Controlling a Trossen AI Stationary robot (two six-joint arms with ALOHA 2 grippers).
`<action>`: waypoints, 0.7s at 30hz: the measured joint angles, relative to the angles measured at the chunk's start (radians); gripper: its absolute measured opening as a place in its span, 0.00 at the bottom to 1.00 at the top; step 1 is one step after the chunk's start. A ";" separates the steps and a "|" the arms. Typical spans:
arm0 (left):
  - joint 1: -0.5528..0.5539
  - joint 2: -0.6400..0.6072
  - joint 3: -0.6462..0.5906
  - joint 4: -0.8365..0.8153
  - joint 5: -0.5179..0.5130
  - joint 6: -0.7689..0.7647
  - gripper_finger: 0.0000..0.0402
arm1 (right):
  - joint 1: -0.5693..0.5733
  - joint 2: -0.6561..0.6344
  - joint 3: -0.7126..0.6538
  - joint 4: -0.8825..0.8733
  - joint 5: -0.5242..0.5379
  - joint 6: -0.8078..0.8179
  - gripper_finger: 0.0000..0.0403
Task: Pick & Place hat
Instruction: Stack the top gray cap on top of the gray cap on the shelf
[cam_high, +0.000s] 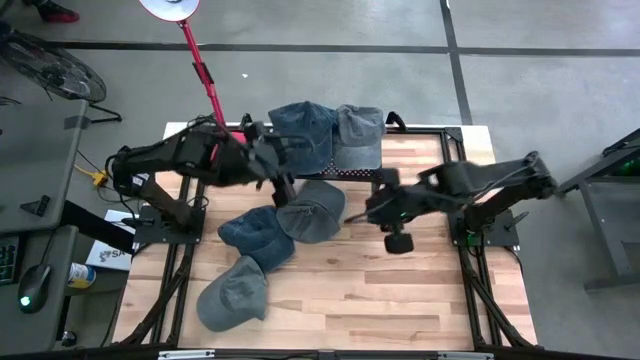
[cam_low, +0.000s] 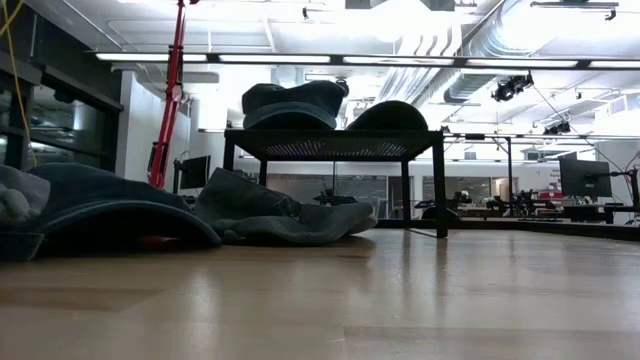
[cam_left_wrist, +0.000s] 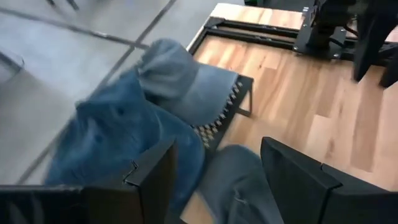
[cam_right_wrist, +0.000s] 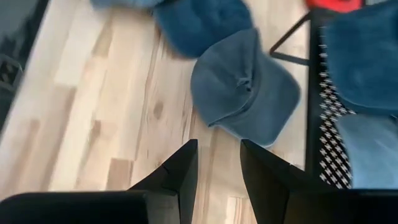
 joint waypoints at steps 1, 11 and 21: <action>-0.021 0.004 -0.005 -0.013 -0.017 -0.035 0.57 | 0.005 0.020 0.000 0.000 0.000 -0.017 0.28; -0.191 0.008 -0.123 -0.070 -0.090 -0.294 0.57 | 0.021 0.221 0.000 0.013 0.003 -0.196 0.28; -0.286 0.007 -0.139 -0.123 -0.094 -0.382 0.57 | 0.016 0.401 0.000 0.012 -0.075 -0.356 0.28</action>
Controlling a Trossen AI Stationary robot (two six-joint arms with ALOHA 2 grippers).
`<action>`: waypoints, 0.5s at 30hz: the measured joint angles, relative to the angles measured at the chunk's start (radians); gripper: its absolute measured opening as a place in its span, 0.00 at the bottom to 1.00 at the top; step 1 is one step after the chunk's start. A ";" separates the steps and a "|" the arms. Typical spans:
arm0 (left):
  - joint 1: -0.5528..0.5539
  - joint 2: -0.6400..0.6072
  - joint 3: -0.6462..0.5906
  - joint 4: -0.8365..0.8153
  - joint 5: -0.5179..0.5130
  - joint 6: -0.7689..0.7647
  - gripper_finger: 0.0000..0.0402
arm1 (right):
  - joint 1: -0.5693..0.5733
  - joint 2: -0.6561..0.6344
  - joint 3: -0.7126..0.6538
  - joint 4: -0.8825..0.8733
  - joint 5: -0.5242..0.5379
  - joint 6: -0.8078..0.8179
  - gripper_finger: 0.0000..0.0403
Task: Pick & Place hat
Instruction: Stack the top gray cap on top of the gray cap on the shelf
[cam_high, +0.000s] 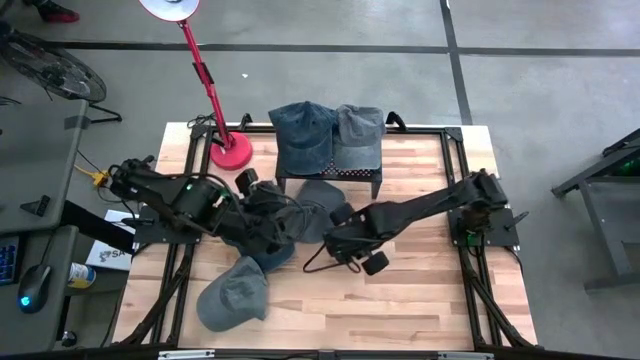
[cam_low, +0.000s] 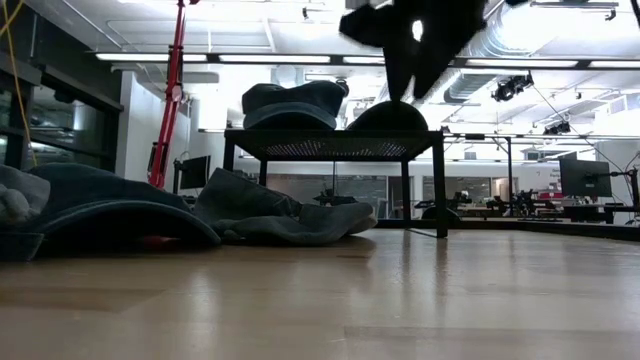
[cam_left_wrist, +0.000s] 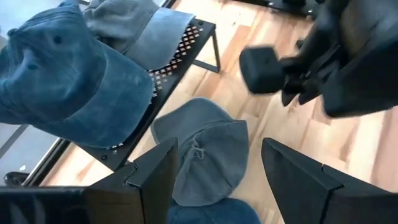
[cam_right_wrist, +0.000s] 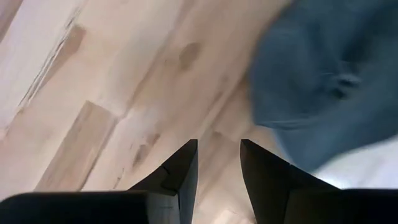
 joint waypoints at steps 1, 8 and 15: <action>-0.010 0.000 0.000 -0.003 -0.001 0.000 0.57 | 0.000 0.021 0.000 -0.003 -0.007 -0.012 0.28; -0.059 0.000 0.000 -0.024 0.000 -0.002 0.57 | 0.000 0.147 0.000 0.045 0.152 -0.075 0.30; -0.059 0.000 0.000 -0.041 0.014 -0.010 0.57 | -0.023 0.220 0.000 0.148 0.200 -0.141 0.46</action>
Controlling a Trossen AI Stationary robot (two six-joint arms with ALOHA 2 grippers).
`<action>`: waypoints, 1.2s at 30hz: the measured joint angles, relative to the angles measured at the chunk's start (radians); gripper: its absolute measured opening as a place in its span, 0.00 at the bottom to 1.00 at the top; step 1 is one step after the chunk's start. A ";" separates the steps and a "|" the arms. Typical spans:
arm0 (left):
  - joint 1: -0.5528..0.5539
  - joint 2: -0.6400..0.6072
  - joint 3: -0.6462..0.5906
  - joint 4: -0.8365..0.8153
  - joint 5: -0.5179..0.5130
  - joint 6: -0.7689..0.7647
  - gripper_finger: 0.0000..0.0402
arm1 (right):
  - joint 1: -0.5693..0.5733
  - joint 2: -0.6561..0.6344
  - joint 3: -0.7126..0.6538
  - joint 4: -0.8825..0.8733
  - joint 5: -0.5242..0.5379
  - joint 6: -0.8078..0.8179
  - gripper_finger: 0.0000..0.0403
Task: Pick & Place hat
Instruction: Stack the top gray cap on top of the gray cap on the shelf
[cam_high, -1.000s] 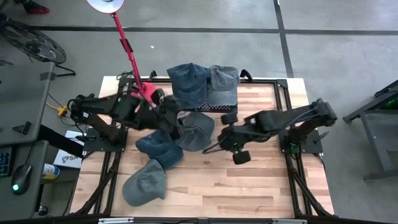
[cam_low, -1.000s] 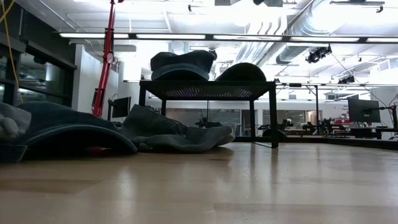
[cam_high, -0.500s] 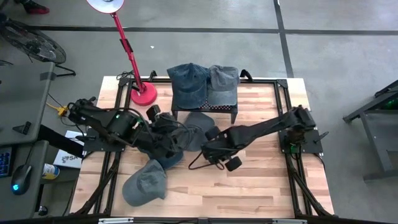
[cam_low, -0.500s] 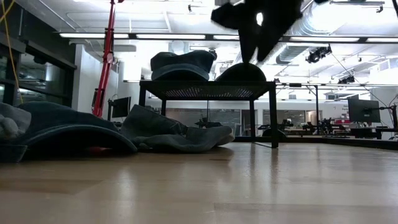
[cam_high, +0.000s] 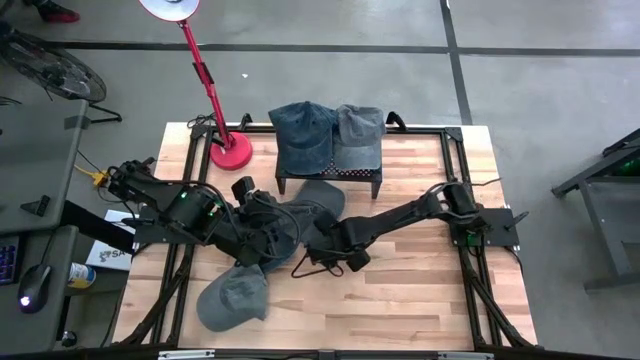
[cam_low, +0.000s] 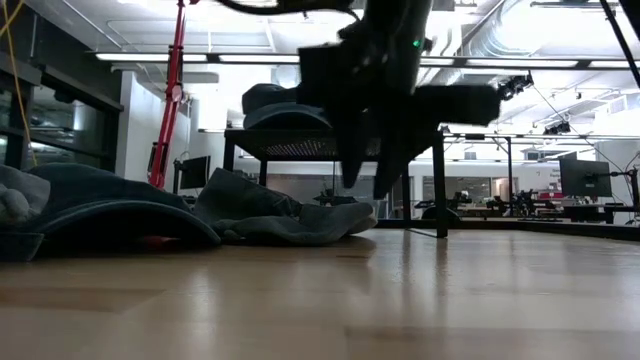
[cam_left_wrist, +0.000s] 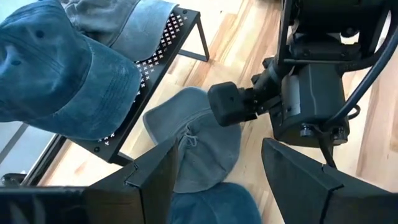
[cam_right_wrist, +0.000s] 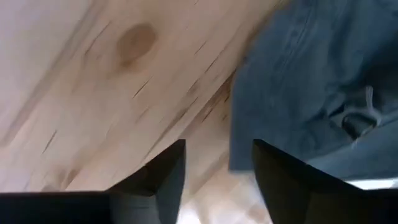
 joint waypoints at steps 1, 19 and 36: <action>0.001 0.000 0.000 -0.005 0.002 -0.001 0.57 | -0.002 0.007 0.000 0.012 0.010 -0.001 0.48; 0.002 -0.002 0.000 -0.034 0.018 -0.035 0.57 | -0.092 0.119 0.004 0.070 0.006 -0.022 0.52; 0.002 -0.002 0.000 -0.036 0.003 -0.042 0.57 | -0.041 0.111 0.002 -0.065 -0.422 0.324 0.01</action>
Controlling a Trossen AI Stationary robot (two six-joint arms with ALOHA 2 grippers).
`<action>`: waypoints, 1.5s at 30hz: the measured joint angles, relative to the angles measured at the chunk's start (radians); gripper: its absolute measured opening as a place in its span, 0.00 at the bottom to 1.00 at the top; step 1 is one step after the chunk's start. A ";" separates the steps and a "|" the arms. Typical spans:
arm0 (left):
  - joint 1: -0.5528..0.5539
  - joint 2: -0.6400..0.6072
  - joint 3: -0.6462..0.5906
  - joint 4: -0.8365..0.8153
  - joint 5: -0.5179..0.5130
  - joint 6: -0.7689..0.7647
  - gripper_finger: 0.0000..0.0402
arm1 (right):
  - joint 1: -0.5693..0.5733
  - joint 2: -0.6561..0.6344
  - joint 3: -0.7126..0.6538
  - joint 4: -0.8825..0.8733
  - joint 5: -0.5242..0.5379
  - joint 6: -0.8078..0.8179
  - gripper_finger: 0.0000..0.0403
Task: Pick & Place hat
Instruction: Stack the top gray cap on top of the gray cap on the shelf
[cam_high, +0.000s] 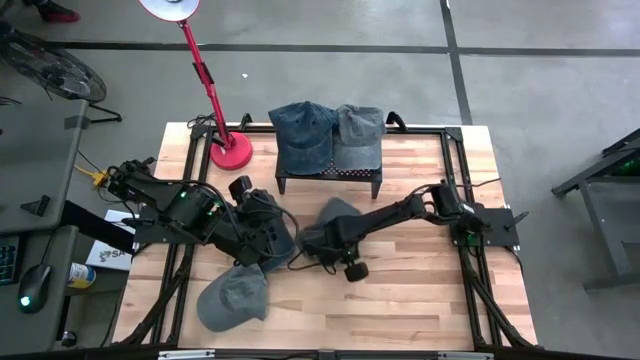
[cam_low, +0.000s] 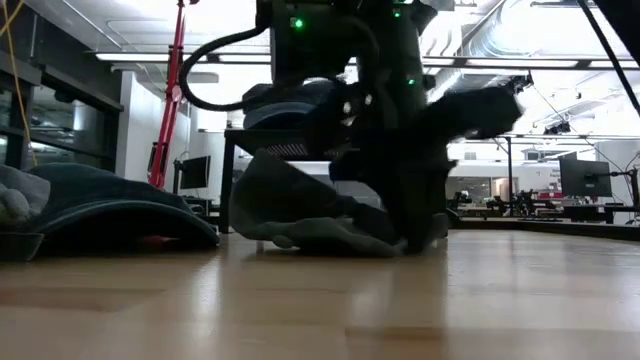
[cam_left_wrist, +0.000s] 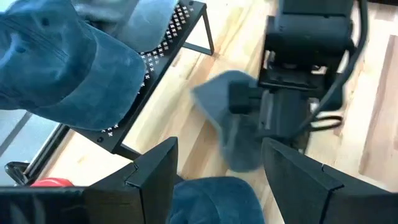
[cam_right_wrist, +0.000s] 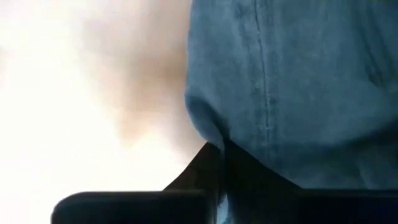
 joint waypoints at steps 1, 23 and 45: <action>0.000 0.000 0.000 0.000 -0.008 0.000 0.57 | 0.009 -0.004 -0.002 0.000 -0.037 0.011 0.01; 0.000 0.000 0.000 0.222 0.011 0.243 0.57 | 0.281 -0.608 -0.002 0.111 0.229 0.441 0.00; 0.080 0.081 0.001 0.530 0.017 0.444 0.57 | 0.440 -0.925 0.000 0.380 0.702 0.156 0.00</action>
